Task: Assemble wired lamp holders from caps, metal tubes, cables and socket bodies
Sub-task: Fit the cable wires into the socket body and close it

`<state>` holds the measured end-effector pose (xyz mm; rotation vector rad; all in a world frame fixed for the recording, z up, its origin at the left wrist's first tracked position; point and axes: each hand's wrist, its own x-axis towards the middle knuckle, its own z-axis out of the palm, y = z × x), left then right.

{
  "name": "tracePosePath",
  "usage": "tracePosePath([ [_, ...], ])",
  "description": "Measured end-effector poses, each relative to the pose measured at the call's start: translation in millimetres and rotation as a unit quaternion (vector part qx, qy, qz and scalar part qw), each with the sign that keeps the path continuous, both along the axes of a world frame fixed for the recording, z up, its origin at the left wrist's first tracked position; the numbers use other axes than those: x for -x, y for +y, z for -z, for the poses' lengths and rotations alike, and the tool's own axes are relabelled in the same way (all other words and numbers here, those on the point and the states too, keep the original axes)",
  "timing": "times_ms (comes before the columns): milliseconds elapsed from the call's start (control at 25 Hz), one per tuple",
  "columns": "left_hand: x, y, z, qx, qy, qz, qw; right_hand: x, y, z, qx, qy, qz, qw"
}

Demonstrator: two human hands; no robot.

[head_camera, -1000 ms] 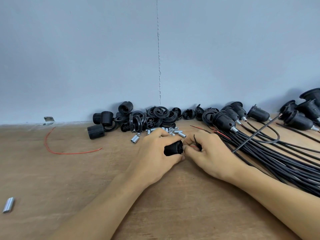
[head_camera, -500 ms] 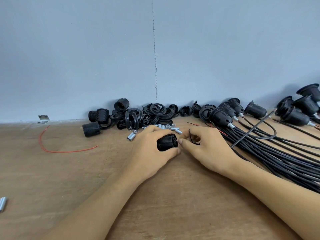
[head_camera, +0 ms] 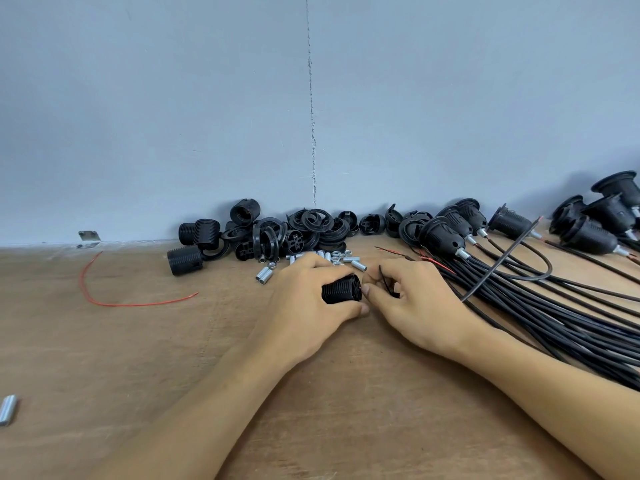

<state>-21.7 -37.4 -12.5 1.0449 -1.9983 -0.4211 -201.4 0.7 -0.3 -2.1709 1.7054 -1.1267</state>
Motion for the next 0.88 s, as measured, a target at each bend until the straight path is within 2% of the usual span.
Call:
tracePosePath([
  [80, 0.5, -1.3, 1.4, -0.003, 0.0, 0.002, 1.0, 0.1, -1.0, 0.6, -0.002, -0.005, 0.004, 1.0],
  [280, 5.5, -8.5, 5.8, -0.042, 0.065, -0.038, 0.996, -0.1, -4.6, 0.4, 0.005, -0.06, 0.035, 0.998],
  [440, 1.8, -10.8, 4.2, -0.074, 0.101, -0.025, 0.992, 2.4, -1.3, -2.7, 0.016, -0.111, 0.01, 0.994],
  [560, -4.6, -11.9, 3.4, -0.153, 0.134, -0.003, 0.979, 3.5, -1.0, -5.7, -0.029, -0.16, -0.041, 0.986],
  [640, -8.0, -13.3, 2.7, -0.204, 0.156, 0.009, 0.967, 5.5, -2.4, -7.0, -0.071, -0.158, -0.077, 0.982],
  [720, -12.2, -15.4, 1.1, -0.234, 0.17, 0.026, 0.957, 6.9, -3.9, -8.2, -0.112, -0.157, -0.098, 0.976],
  [880, -20.2, -20.0, -2.0, -0.279, 0.187, 0.091, 0.938, 10.3, -3.0, -11.9, -0.169, -0.218, -0.146, 0.95],
])
